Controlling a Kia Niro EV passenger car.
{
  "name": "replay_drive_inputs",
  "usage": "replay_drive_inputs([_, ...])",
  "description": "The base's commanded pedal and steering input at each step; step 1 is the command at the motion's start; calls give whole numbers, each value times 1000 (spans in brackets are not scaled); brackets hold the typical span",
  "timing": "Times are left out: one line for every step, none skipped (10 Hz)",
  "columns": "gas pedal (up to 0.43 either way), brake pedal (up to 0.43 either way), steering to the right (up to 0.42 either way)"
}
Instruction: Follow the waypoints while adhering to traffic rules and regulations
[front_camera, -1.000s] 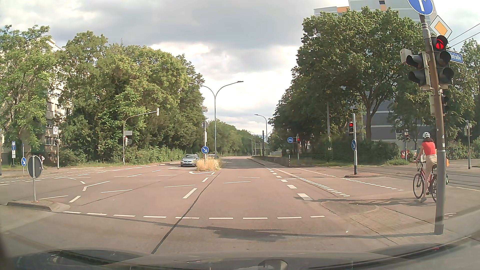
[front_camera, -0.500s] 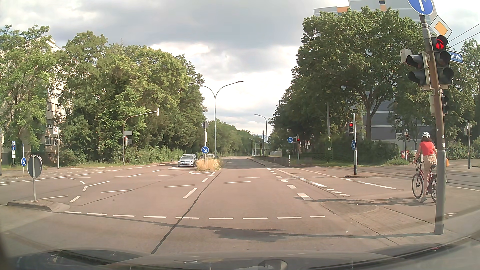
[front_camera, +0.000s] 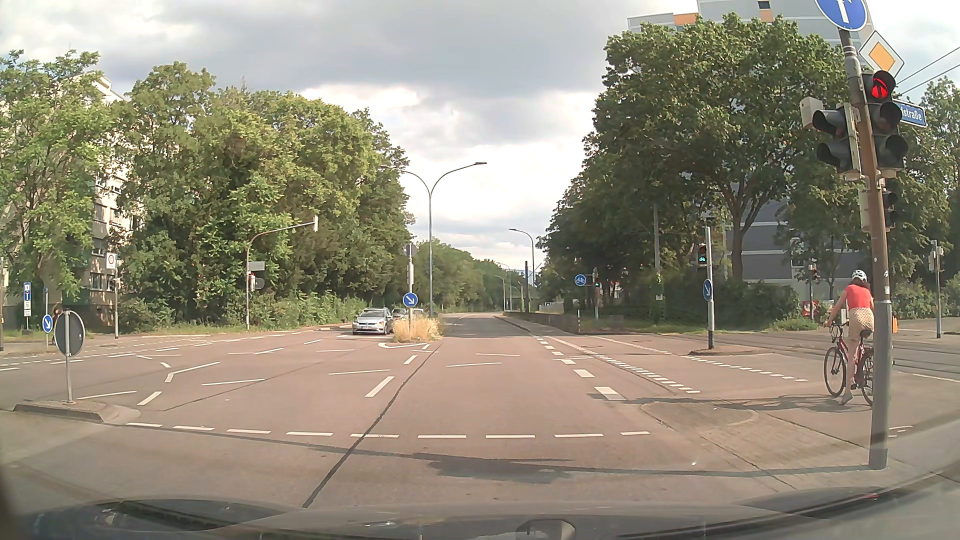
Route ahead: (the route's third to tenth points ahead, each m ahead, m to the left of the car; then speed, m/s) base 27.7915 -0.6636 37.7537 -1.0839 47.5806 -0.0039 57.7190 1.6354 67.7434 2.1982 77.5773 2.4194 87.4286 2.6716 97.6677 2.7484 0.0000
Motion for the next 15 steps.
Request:
replay_drive_inputs([0, 220, -8])
replay_drive_inputs([0, 220, -8])
replay_drive_inputs([0, 220, -8])
replay_drive_inputs([0, 220, -8])
replay_drive_inputs([0, 220, -8])
replay_drive_inputs([0, 220, -8])
replay_drive_inputs([0, 220, -8])
replay_drive_inputs([0, 220, -8])
replay_drive_inputs([0, 220, -8])
replay_drive_inputs([0, 220, -8])
replay_drive_inputs([0, 220, -8])
replay_drive_inputs([0, 220, -8])
replay_drive_inputs([0, 220, -8])
replay_drive_inputs([0, 220, -8])
replay_drive_inputs([0, 220, -8])
